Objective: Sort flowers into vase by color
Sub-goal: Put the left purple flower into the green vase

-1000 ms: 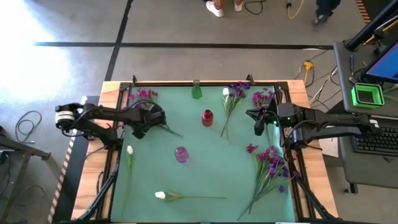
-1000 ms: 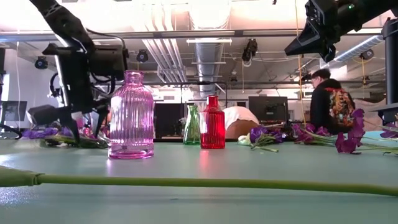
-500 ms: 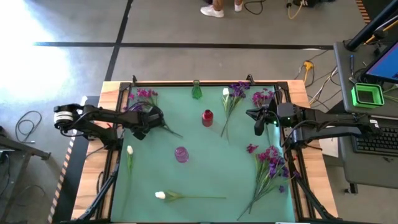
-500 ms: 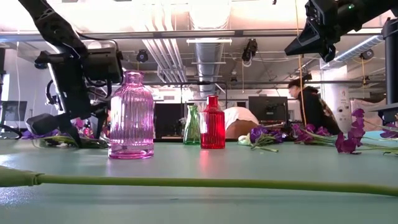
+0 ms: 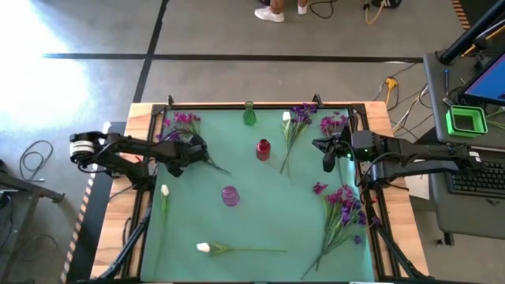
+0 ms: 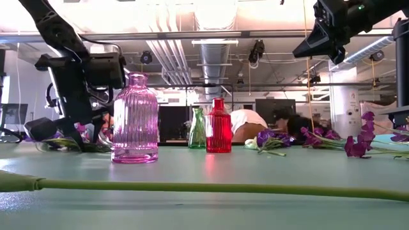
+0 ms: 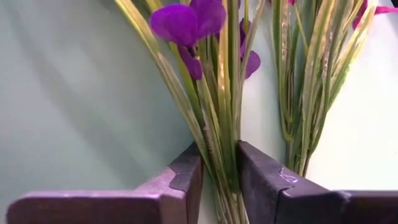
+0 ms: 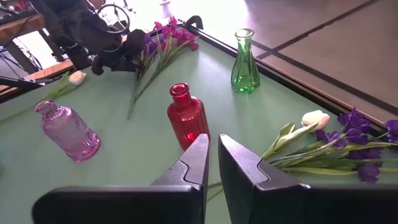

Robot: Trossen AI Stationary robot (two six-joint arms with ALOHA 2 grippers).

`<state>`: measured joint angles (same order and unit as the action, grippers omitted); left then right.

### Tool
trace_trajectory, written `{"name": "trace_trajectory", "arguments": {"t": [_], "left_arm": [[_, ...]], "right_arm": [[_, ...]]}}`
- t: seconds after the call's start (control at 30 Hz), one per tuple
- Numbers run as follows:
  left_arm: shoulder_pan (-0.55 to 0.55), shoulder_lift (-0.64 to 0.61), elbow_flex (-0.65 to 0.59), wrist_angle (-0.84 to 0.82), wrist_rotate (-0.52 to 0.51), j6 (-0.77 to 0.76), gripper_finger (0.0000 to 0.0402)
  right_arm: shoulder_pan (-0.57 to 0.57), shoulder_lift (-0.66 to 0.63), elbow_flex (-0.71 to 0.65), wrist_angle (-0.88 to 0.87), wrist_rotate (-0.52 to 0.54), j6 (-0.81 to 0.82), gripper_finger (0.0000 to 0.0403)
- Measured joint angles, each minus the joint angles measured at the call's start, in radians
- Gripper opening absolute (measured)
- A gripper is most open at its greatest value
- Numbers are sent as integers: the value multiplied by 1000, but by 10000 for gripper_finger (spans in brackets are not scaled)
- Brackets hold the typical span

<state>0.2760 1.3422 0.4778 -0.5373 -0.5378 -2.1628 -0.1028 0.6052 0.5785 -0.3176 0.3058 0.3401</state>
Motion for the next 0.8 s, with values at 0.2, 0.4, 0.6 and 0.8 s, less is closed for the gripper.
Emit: {"name": "trace_trajectory", "arguments": {"t": [0.2,0.4,0.6,0.8], "left_arm": [[0,0,0,10,-4,0,75],[0,0,0,18,-7,19,74],[0,0,0,16,-3,15,46],[0,0,0,15,-3,46,6]], "right_arm": [[0,0,0,-2,0,0,29],[0,0,-1,-3,0,0,29],[0,0,-1,-11,0,0,29],[0,0,-1,-20,0,0,29]]}}
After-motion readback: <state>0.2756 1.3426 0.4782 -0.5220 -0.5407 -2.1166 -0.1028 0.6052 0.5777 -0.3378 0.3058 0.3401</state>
